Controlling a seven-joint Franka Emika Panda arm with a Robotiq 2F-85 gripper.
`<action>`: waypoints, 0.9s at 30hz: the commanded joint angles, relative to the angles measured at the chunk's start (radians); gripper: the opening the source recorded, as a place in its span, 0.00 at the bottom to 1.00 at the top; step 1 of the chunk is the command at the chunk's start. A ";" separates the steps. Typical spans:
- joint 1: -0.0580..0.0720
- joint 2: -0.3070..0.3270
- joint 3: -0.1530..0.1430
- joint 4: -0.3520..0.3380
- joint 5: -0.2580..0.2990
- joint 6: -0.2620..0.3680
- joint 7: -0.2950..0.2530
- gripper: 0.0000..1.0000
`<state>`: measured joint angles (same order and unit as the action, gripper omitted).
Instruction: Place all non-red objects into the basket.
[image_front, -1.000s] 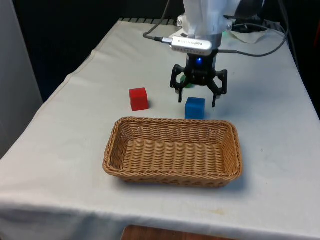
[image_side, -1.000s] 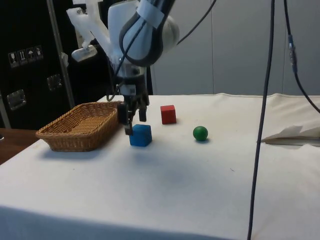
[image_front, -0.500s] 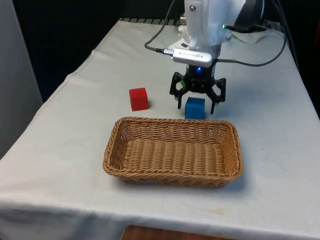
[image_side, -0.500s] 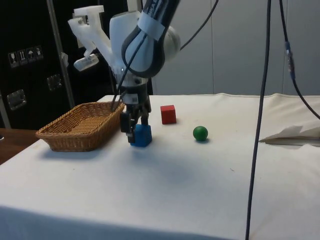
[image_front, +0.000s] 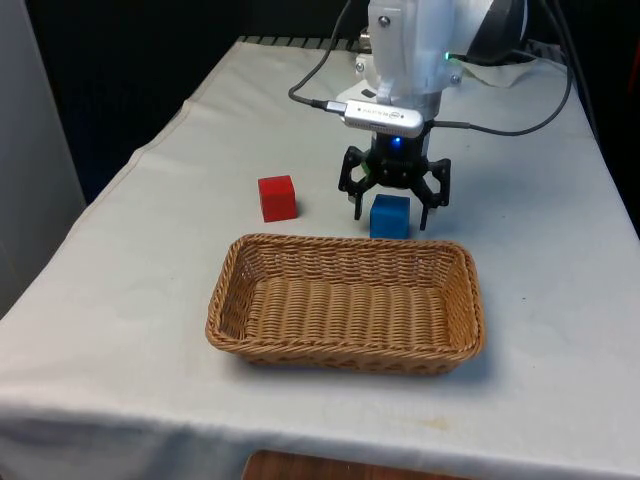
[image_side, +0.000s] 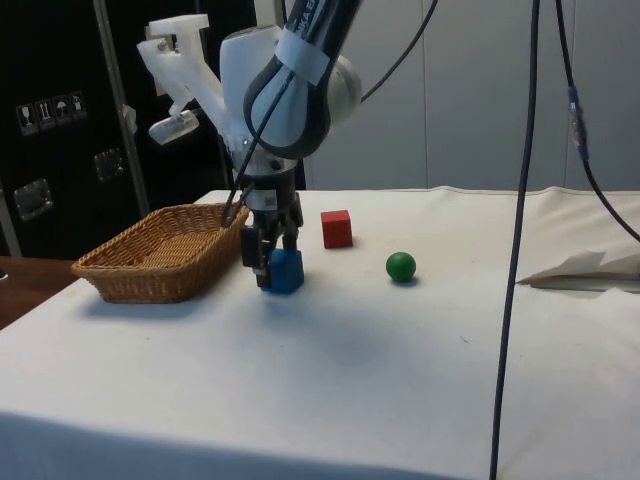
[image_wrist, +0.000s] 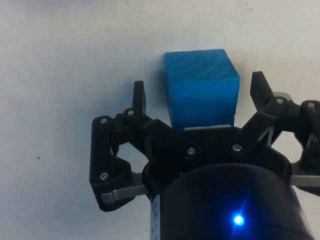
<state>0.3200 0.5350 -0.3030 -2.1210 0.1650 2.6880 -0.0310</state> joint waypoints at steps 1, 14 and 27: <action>-0.004 -0.005 0.006 -0.004 0.006 0.001 -0.005 1.00; 0.003 0.000 -0.001 -0.001 -0.001 0.001 0.002 0.40; 0.002 -0.001 0.000 0.000 0.000 0.000 0.000 0.02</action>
<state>0.3220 0.5340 -0.3030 -2.1210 0.1650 2.6880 -0.0310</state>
